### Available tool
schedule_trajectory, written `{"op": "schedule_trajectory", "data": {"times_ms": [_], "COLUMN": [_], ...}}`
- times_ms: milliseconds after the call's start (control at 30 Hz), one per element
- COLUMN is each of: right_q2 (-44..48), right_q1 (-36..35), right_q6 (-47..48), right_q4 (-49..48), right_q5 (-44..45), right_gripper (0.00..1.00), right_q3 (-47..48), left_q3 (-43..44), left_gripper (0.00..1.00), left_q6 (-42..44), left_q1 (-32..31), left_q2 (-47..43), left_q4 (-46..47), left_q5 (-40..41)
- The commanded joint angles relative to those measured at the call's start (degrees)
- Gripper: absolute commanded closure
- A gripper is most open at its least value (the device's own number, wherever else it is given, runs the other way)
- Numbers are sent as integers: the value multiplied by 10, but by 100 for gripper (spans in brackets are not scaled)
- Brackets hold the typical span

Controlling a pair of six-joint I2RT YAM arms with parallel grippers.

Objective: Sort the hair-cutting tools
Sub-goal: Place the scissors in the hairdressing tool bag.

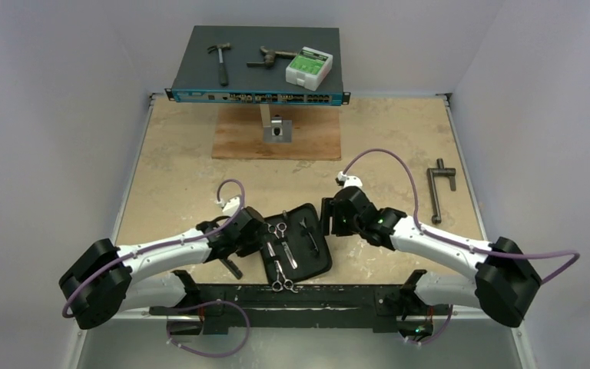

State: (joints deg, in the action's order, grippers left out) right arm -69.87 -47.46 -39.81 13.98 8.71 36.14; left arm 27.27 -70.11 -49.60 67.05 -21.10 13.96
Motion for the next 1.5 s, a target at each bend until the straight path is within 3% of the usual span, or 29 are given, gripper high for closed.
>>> {"op": "schedule_trajectory", "data": {"times_ms": [0, 167, 333, 467, 833, 1267, 1467], "right_q2": [66, 131, 60, -9, -110, -157, -174], "right_q1": [2, -63, -179, -210, -273, -279, -278], "right_q6": [21, 33, 10, 5, -3, -30, -18], "right_q4": [81, 84, 78, 37, 6, 11, 12], "right_q5": [65, 36, 42, 9, 8, 114, 114], "right_gripper": [36, 49, 63, 68, 65, 66, 69], "right_q3": [41, 38, 71, 81, 109, 112, 114], "left_q3": [-10, -18, -13, -8, -14, -20, -20], "left_gripper": [100, 100, 100, 100, 100, 100, 100], "left_q6": [-82, -131, -154, -167, -210, -216, -212], "left_q1": [-1, -3, -6, -11, -31, -50, -51], "left_q2": [-10, -3, 17, 32, 52, 51, 51], "left_q4": [-29, -15, 15, 28, 52, 53, 54], "left_q5": [51, 62, 69, 72, 84, 89, 90]}}
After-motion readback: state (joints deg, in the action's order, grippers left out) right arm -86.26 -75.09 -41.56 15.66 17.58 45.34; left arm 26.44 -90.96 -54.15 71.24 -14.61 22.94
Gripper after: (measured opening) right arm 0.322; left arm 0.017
